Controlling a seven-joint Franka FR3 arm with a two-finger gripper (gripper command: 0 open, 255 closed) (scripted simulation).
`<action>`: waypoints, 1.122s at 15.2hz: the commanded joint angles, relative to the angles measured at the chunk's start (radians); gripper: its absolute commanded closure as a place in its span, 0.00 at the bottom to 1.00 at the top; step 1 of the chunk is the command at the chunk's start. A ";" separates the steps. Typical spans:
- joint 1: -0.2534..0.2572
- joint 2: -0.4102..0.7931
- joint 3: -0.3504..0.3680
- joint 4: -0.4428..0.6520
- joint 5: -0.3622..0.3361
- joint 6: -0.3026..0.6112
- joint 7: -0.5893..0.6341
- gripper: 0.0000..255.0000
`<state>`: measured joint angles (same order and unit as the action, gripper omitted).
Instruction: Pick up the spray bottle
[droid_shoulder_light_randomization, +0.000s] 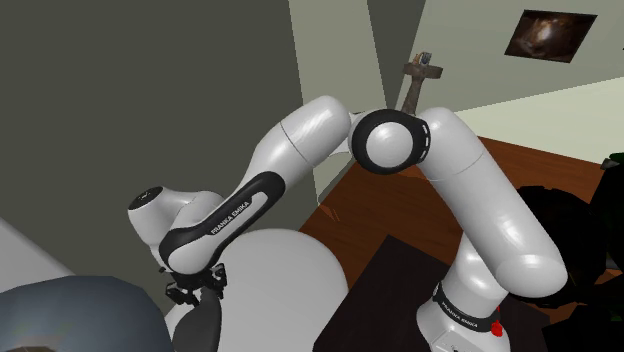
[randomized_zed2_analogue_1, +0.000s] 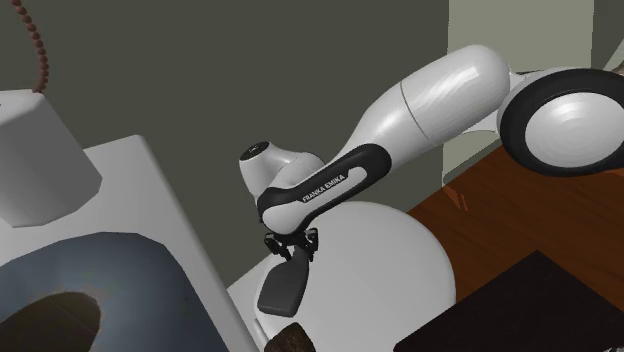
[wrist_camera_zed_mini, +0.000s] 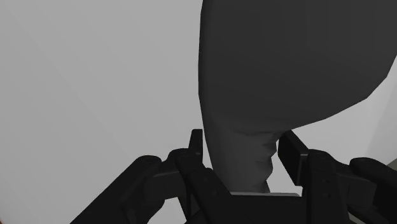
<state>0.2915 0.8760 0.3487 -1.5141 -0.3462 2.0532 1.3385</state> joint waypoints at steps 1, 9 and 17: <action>0.000 0.002 -0.001 0.000 0.000 0.000 0.000 1.00; -0.010 -0.050 0.012 -0.019 0.013 -0.034 -0.006 1.00; -0.022 -0.122 0.030 -0.026 0.035 -0.096 -0.016 1.00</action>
<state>0.2710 0.7660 0.3763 -1.5372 -0.3145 1.9653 1.3230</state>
